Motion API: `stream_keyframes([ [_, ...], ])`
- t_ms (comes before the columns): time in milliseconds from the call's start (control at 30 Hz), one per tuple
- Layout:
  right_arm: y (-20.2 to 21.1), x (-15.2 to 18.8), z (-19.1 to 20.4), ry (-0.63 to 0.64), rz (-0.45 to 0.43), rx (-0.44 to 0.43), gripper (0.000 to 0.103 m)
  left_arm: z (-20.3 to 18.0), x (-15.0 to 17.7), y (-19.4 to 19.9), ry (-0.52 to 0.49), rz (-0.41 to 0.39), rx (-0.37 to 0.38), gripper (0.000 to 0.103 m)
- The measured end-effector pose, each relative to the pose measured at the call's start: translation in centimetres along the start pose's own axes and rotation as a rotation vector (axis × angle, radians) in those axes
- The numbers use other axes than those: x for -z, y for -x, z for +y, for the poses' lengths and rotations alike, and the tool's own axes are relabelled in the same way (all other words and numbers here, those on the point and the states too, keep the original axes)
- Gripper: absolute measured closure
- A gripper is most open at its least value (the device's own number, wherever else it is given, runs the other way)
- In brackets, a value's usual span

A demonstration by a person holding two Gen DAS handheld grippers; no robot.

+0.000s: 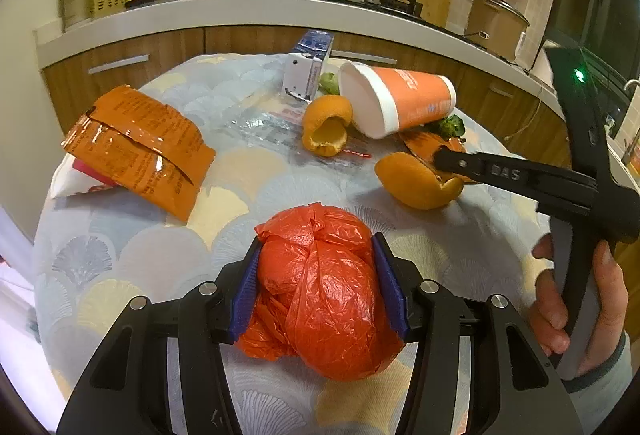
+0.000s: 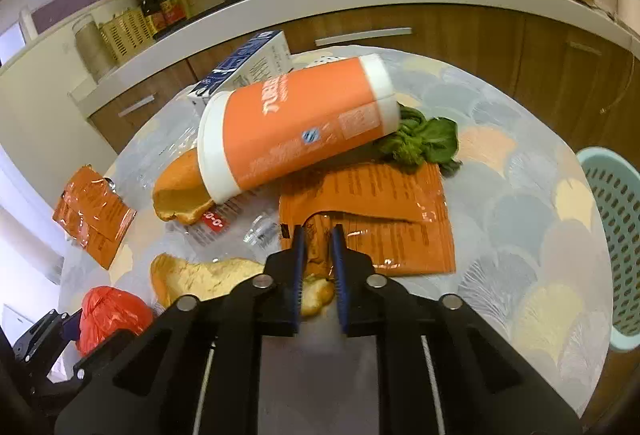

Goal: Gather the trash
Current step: 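Lift the orange wrapper with the right gripper and carry it over the blue basket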

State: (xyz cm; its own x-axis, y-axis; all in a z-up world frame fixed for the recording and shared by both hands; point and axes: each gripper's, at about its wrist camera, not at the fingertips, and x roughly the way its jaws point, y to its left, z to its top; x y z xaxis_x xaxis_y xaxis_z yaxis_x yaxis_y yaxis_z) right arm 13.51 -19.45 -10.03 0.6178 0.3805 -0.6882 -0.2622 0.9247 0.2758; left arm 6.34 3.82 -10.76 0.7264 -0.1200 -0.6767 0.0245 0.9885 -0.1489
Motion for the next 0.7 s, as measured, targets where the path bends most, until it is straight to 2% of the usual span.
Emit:
stream_keyframes([
  [233, 4.5, 0.7, -1.1, 0.027, -0.059, 0.022, 0.095, 0.7, 0.1, 0.7, 0.037, -0.036, 0.026, 0.053],
  [433, 5.5, 2.6, -3.6, 0.05, -0.012, 0.013, 0.095, 0.5, 0.2, 1.1, 0.028, -0.049, 0.041, 0.053],
  [533, 6.0, 3.3, -4.6, 0.066, 0.006, 0.017, 0.091, 0.4, 0.2, 1.1, 0.022, -0.046, 0.039, 0.052],
  [600, 6.2, 3.5, -5.0, 0.063, 0.02, -0.008, 0.084, 0.3, 0.2, 1.0, 0.018, -0.044, 0.043, 0.052],
  [633, 6.5, 3.6, -5.1, 0.066, 0.011, -0.005, 0.075, 0.4, 0.2, 1.0, 0.018, -0.043, 0.043, 0.052],
  [667, 6.8, 3.6, -5.1, 0.071, -0.003, 0.007, 0.054, 0.4, 0.2, 1.0, 0.018, -0.042, 0.042, 0.052],
  [700, 7.2, 3.5, -5.1, 0.077, -0.033, 0.032, 0.042, 0.4, 0.2, 1.0, 0.018, -0.042, 0.042, 0.052],
])
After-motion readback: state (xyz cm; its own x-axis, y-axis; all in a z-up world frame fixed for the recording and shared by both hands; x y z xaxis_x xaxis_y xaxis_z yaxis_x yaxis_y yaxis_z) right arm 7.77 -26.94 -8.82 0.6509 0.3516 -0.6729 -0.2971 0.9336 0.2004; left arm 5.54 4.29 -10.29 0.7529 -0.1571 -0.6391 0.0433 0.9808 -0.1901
